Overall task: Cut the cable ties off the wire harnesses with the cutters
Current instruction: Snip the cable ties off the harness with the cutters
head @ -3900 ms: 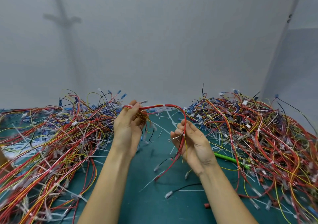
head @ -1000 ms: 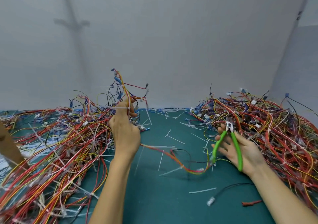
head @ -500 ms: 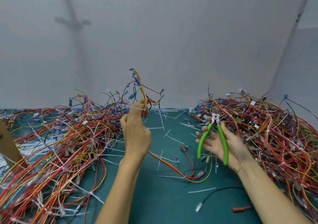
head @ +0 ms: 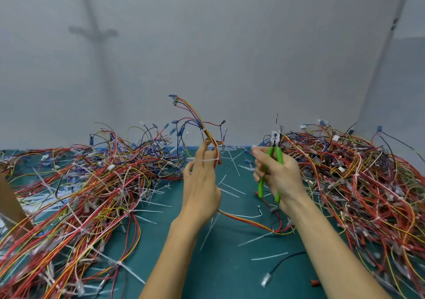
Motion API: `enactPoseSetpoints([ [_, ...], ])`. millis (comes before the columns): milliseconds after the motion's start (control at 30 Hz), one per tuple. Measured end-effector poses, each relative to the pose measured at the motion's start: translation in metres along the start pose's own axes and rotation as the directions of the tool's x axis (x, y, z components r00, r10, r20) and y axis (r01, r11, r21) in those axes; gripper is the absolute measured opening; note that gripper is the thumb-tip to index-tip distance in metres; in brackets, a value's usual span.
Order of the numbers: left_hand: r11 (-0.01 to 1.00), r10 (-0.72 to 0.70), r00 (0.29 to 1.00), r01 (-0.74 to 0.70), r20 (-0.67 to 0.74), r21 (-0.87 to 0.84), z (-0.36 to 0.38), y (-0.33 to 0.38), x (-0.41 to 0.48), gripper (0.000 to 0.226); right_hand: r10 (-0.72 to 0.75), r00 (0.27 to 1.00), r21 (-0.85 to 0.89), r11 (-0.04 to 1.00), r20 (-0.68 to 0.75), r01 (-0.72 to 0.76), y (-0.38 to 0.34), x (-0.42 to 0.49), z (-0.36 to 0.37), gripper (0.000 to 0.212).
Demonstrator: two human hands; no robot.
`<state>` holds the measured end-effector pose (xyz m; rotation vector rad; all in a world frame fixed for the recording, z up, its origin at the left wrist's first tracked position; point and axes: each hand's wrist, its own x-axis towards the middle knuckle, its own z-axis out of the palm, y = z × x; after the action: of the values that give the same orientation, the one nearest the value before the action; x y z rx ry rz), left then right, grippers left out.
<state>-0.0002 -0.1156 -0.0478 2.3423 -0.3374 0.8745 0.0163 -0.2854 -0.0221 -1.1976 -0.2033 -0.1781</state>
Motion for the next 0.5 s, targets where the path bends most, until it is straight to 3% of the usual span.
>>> enactPoseSetpoints([
  [133, 0.987, 0.076, 0.994, -0.087, 0.085, 0.137, 0.008, 0.005, -0.005, 0.068, -0.185, 0.982, -0.204, 0.961, 0.032, 0.188, -0.004, -0.003, 0.019, 0.005],
  [367, 0.926, 0.201, 0.955, -0.258, 0.22, 0.274, 0.003, 0.008, -0.009, 0.072, -0.235, 0.971, -0.443, 0.868, 0.032, 0.225, 0.009, -0.006, 0.02, 0.013],
  [433, 0.934, 0.226, 0.934, -0.289, 0.278, 0.211, -0.001, 0.008, -0.009, 0.068, -0.259, 0.966, -0.489, 0.84, 0.02, 0.235, 0.013, -0.006, 0.015, 0.014],
  [500, 0.971, 0.221, 0.917, -0.238, 0.332, 0.01, -0.005, 0.01, -0.008, 0.068, -0.258, 0.966, -0.501, 0.837, -0.004, 0.221, 0.016, -0.005, 0.01, 0.011],
])
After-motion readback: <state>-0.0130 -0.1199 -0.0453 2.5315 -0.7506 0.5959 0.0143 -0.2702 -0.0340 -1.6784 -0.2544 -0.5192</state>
